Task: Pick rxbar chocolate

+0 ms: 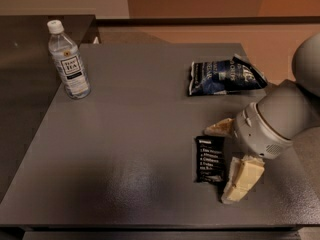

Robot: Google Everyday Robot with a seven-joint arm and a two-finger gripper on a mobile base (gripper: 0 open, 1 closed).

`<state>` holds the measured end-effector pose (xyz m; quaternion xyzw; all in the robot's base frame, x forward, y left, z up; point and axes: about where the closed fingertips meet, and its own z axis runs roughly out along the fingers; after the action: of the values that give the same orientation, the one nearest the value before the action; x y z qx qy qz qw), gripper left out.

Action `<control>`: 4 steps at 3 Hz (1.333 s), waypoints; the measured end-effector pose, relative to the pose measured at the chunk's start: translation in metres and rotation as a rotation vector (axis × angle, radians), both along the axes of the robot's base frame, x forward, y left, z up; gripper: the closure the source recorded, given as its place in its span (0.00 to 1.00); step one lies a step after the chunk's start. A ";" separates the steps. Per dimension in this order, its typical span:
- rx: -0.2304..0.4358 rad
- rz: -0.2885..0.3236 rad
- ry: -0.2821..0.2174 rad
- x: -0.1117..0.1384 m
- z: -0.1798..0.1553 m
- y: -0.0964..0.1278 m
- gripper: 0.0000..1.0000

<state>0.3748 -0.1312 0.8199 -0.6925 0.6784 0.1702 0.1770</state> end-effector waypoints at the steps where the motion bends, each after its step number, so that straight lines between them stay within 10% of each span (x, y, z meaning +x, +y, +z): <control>1: 0.025 0.005 -0.002 0.002 0.007 0.009 0.42; 4: 0.084 -0.022 -0.033 0.017 0.043 0.023 1.00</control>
Offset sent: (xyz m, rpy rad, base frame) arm 0.0094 0.0298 0.0231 0.0818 -0.0079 0.0176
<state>0.3915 -0.1085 0.8630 -0.6797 0.6752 0.1851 0.2187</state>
